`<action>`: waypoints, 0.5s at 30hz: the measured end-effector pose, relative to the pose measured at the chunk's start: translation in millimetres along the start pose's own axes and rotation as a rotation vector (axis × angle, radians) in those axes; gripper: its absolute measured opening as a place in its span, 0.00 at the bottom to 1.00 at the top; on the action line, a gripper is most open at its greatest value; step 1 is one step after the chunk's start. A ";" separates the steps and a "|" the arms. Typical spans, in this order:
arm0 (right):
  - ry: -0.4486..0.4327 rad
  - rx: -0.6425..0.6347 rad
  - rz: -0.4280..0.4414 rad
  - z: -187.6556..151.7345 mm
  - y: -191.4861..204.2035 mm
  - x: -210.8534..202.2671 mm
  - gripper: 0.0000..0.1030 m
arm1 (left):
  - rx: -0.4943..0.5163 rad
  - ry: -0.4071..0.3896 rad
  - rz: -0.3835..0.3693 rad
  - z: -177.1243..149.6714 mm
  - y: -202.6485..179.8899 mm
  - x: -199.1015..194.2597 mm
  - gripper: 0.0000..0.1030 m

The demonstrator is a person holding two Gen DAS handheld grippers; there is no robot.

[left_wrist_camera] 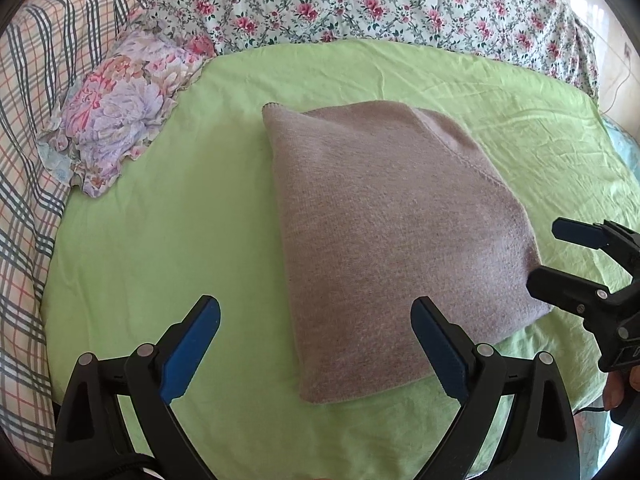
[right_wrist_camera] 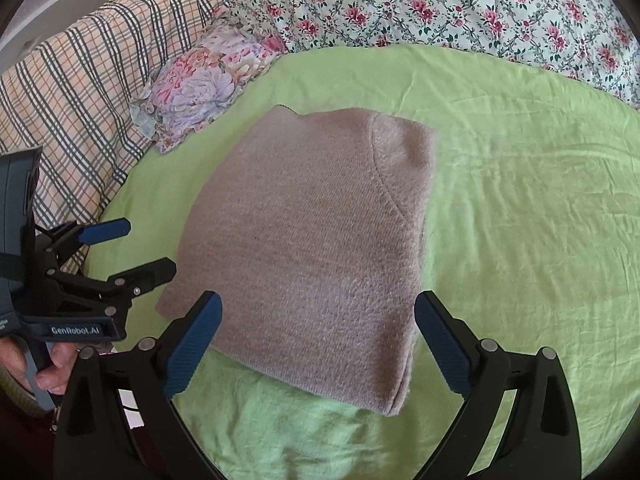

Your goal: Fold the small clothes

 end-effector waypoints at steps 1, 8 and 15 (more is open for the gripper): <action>0.001 0.002 0.001 0.3 -0.3 0.8 0.94 | 0.003 0.002 -0.003 0.0 -2.1 0.7 0.94; 0.017 0.006 0.001 -0.9 -1.3 5.8 0.94 | 0.017 0.010 -0.003 0.9 -9.4 2.9 0.94; 0.026 0.008 -0.002 -1.9 -2.5 8.7 0.94 | 0.015 0.015 -0.006 3.0 -7.1 5.6 0.94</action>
Point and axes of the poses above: each gripper's, at about its wrist camera, not at the fingertips, and x roughly the way its jaws point, y to its left, z to its top, the point moved 7 cm from there along x, roughly the way its jaws point, and after that the axes turned 12 degrees about x, right-handed, at the moved point
